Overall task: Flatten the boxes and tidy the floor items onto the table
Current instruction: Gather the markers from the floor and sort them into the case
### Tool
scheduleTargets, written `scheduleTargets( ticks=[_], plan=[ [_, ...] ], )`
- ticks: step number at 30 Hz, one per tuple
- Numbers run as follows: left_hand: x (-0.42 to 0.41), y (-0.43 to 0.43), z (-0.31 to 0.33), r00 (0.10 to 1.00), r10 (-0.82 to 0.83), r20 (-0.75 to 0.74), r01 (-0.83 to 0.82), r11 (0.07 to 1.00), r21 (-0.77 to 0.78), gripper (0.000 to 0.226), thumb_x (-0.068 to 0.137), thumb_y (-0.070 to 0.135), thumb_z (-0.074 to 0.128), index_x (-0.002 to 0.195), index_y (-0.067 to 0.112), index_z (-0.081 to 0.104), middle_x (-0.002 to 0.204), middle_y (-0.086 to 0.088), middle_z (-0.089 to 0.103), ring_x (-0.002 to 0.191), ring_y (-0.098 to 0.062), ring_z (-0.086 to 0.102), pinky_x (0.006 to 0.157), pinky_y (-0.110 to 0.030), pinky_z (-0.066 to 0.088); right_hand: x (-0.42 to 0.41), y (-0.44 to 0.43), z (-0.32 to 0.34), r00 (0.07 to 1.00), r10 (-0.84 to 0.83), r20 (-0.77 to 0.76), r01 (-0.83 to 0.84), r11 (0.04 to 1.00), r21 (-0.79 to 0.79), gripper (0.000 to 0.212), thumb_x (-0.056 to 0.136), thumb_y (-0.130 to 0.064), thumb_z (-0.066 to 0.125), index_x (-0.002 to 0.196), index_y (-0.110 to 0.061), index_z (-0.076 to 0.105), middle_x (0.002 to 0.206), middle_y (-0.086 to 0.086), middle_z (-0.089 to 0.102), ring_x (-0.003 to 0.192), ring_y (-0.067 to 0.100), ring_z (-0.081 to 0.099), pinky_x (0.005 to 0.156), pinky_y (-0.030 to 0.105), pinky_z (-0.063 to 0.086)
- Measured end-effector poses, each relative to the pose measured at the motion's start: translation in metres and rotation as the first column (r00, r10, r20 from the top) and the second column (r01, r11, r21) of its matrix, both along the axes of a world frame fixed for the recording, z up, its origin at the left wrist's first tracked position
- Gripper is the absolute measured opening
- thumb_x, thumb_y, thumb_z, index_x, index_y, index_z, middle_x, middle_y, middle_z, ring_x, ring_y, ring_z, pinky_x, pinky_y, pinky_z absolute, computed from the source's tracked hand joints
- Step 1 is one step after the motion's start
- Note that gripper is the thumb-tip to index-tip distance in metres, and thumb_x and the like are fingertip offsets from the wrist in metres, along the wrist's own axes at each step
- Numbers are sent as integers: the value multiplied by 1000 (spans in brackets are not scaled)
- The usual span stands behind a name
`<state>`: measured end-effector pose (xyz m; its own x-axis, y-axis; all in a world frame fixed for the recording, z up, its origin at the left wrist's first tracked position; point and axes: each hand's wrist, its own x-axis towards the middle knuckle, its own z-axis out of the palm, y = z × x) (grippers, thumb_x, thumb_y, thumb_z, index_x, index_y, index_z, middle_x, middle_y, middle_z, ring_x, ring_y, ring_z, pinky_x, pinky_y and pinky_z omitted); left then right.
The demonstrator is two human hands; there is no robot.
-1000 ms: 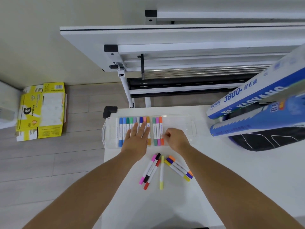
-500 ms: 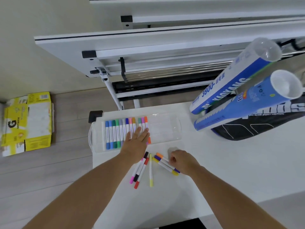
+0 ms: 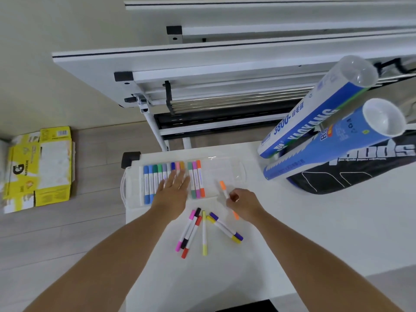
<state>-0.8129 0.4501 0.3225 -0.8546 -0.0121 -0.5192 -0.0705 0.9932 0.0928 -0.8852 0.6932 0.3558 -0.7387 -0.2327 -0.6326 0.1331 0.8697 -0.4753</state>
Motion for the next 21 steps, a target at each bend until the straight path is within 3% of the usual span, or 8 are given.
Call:
scheduleTargets(
  ticks=[3,9,13,21],
  plan=[
    [4,-5,-1,998,45,37,-45,999,7,65,108,31,28,157,28,-15,163,0,-28,150,-27,-23,124,-50,4,-16,-12,9,998,-60,-10,59,996,-68,13,87,-23,63,89,-11,64,80,1,65,70,17,61,56,20,47],
    [7,-2,-7,995,96,34,-98,994,57,58,107,41,15,156,37,-16,160,4,-33,149,-27,-27,123,-51,0,-34,-36,-2,996,-88,16,89,991,-97,17,89,-27,67,90,-11,66,85,7,68,82,24,66,79,32,54],
    [10,3,-10,995,95,22,-96,993,64,55,104,54,12,150,50,-18,157,2,-38,145,-29,-34,122,-57,-3,-45,-59,-13,991,-133,8,133,989,-62,22,89,-28,68,93,-7,71,89,8,69,77,18,62,70,25,49],
    [12,4,-18,995,103,10,-103,993,56,59,103,58,15,150,50,-20,154,2,-45,139,-27,-42,120,-58,-7,-49,-94,-29,998,-68,15,68,997,27,20,91,-37,67,85,-18,66,79,-3,64,65,8,56,56,19,40]
  ],
)
